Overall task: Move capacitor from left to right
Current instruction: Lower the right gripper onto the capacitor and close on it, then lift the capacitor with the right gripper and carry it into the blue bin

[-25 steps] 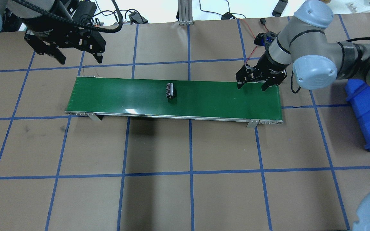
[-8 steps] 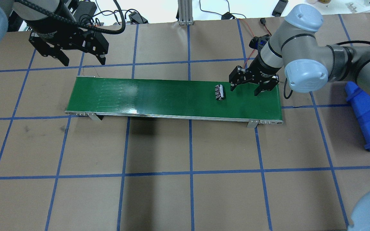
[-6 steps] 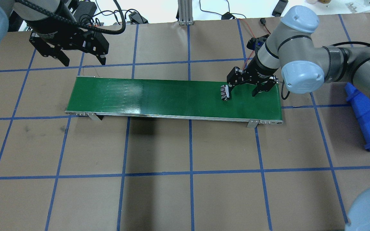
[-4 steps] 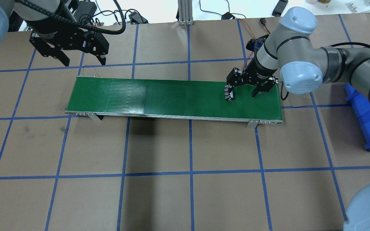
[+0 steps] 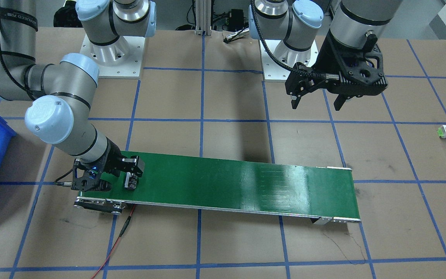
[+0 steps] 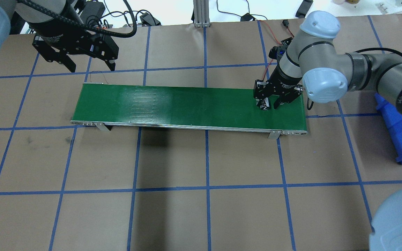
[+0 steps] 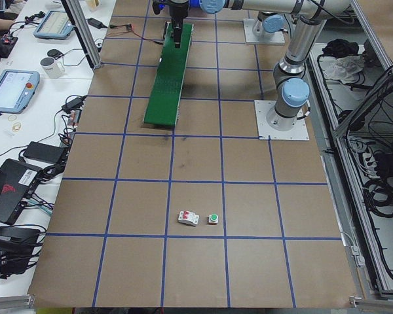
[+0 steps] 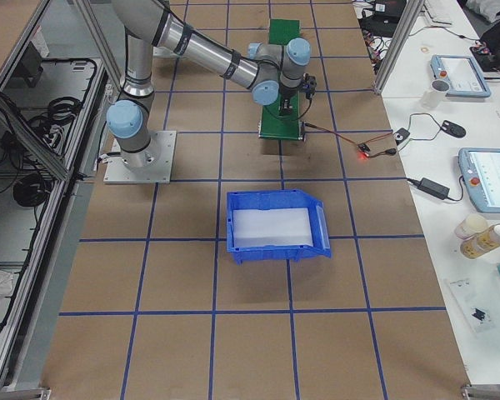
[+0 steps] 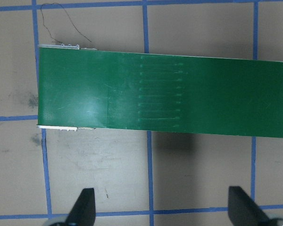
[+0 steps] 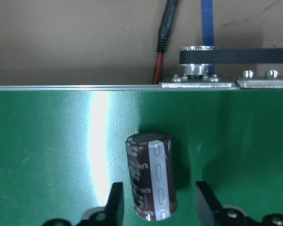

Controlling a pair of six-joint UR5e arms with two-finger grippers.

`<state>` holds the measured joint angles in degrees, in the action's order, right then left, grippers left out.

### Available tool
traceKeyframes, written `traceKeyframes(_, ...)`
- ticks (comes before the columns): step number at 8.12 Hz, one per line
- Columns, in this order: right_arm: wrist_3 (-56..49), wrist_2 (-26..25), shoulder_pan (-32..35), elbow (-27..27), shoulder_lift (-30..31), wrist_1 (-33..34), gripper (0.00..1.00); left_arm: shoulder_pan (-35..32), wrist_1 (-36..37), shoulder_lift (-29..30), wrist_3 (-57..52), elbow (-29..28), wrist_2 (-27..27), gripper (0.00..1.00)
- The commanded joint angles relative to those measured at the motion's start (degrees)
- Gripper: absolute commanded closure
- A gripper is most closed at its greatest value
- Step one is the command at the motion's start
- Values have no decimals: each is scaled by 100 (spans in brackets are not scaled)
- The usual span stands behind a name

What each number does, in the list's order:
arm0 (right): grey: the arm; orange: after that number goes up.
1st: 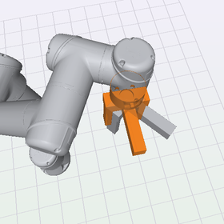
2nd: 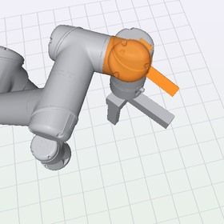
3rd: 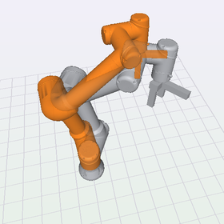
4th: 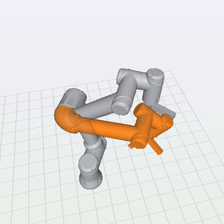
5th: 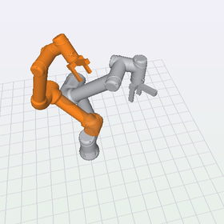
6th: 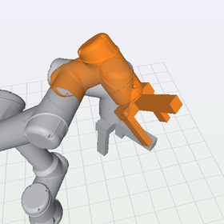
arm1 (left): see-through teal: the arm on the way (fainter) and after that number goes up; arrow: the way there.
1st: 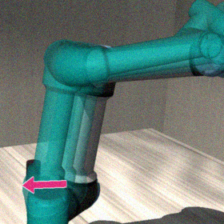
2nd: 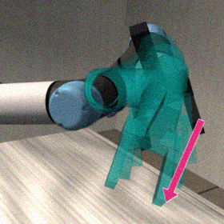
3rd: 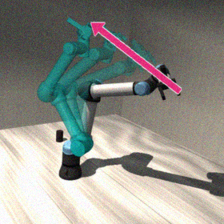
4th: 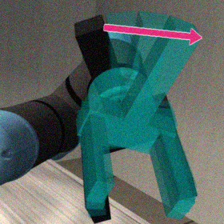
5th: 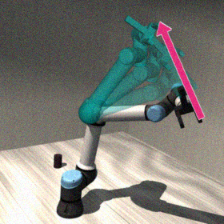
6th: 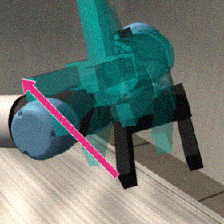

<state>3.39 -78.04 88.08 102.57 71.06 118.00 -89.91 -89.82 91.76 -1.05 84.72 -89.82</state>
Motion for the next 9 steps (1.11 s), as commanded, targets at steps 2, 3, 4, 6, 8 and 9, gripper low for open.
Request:
traceKeyframes(2, -136, -545, -10, -105, 21, -32, 100, 0, 0, 0, 0, 35, 0, 0)
traceKeyframes(3, -216, -938, -53, -202, 65, -110, 100, 0, 0, -9, 0, 96, -9, 0)
traceKeyframes(4, -382, -1185, -167, -516, 118, -450, 100, 0, 0, -9, 0, 106, -9, 0)
traceKeyframes(6, -1684, -1538, -1163, -966, 302, -1128, 100, 0, 0, -9, 0, 106, -9, 0)
traceKeyframes(8, -3923, -1950, -2456, -1029, 373, -1078, 100, 0, 0, -9, 0, 106, -9, 0)
traceKeyframes(9, -4761, -1961, -3002, -1194, 373, -1026, 100, 0, 0, -9, 0, 106, -9, 0)
